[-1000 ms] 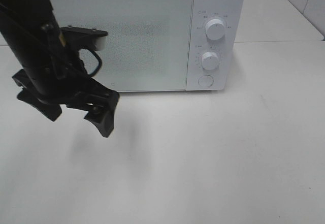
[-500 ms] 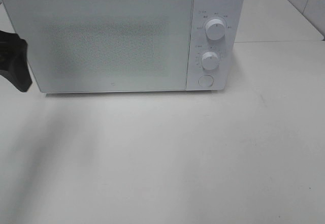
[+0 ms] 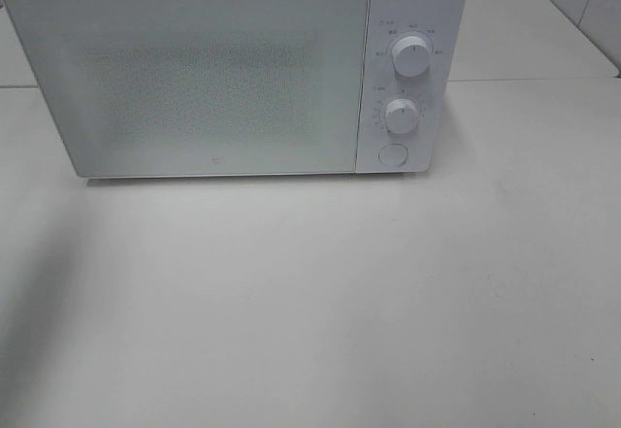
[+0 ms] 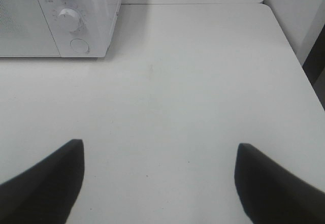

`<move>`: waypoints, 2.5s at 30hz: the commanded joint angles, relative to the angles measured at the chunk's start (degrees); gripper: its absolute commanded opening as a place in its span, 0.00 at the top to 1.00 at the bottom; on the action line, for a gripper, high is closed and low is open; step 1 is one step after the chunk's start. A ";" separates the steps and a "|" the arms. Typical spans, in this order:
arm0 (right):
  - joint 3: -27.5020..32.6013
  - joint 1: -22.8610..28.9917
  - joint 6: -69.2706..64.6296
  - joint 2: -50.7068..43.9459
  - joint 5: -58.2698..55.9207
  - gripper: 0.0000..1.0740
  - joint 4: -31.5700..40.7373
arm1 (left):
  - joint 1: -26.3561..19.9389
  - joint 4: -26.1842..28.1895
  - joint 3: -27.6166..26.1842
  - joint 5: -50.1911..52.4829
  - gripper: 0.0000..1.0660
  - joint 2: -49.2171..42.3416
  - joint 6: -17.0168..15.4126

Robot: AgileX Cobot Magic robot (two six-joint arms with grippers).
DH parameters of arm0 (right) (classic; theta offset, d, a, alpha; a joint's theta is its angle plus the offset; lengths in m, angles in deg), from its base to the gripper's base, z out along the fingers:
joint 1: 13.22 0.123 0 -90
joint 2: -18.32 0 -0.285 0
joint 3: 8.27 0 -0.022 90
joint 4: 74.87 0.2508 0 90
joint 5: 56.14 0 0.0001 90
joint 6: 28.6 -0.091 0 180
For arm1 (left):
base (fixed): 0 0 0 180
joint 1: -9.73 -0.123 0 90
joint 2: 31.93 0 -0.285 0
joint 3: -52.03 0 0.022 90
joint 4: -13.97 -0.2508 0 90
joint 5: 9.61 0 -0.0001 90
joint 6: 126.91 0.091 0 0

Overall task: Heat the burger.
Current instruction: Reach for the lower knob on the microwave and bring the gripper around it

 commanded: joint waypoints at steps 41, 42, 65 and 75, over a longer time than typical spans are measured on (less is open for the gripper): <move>0.11 -0.40 -0.52 -1.43 0.63 0.30 0.00 | -1.55 1.78 37.76 10.14 0.06 -59.01 0.29; 0.11 -0.40 -0.52 -1.43 0.63 0.30 0.00 | -1.55 3.04 37.76 10.20 0.06 -61.19 0.29; 0.11 -0.40 -0.52 -1.43 0.63 0.30 0.00 | -7.79 3.61 37.82 10.31 0.06 -77.23 0.34; 0.11 0.29 -1.09 -1.43 0.63 0.31 -0.23 | -7.79 3.55 37.82 10.31 0.06 -77.23 0.34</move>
